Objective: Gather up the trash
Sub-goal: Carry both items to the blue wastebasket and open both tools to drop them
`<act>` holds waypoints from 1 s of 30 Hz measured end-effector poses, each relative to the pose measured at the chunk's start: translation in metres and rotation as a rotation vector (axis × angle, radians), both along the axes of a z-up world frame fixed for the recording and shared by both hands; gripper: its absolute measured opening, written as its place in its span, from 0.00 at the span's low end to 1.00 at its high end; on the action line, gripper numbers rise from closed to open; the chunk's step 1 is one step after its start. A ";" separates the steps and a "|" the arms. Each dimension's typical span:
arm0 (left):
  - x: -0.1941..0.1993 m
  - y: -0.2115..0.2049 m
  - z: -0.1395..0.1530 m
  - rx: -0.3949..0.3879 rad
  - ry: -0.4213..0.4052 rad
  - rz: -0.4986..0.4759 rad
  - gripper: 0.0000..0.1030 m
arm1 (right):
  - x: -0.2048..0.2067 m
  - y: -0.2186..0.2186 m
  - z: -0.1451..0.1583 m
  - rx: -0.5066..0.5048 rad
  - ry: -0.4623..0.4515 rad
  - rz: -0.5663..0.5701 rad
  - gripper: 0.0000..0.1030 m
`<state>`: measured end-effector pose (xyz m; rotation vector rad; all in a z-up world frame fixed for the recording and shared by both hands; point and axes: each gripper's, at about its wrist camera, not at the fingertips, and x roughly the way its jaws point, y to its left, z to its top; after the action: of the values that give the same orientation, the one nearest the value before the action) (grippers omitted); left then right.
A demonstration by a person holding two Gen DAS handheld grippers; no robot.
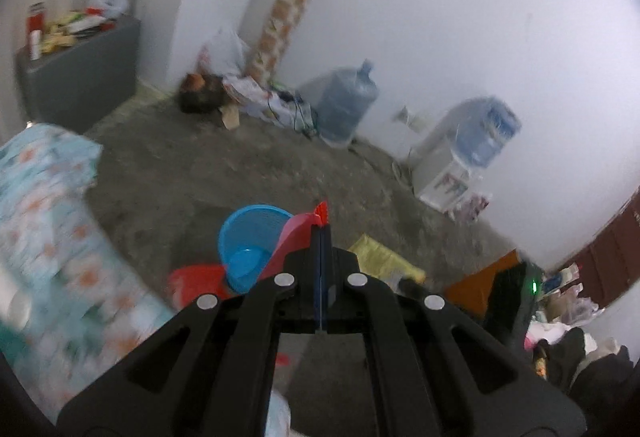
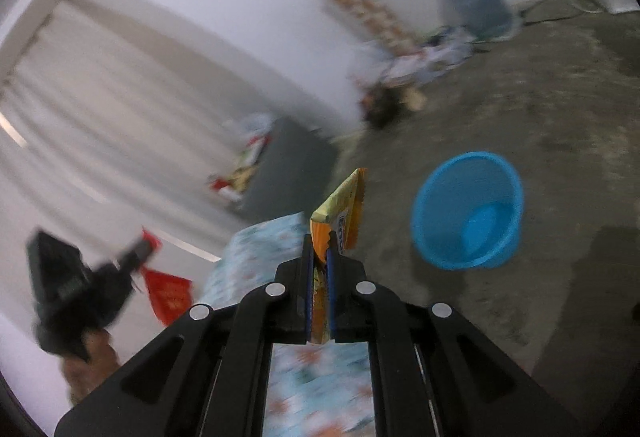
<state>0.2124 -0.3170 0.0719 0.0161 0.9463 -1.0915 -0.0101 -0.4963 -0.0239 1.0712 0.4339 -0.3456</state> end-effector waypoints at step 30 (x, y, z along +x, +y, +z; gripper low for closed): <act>0.073 -0.208 -0.205 0.157 0.204 0.086 0.70 | 0.072 -0.100 -0.200 0.163 0.371 -0.156 0.64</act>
<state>0.2853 -0.5247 -0.1329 -0.0075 1.2046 -0.9494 0.0623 -0.5961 -0.2243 1.2067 0.7200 -0.6615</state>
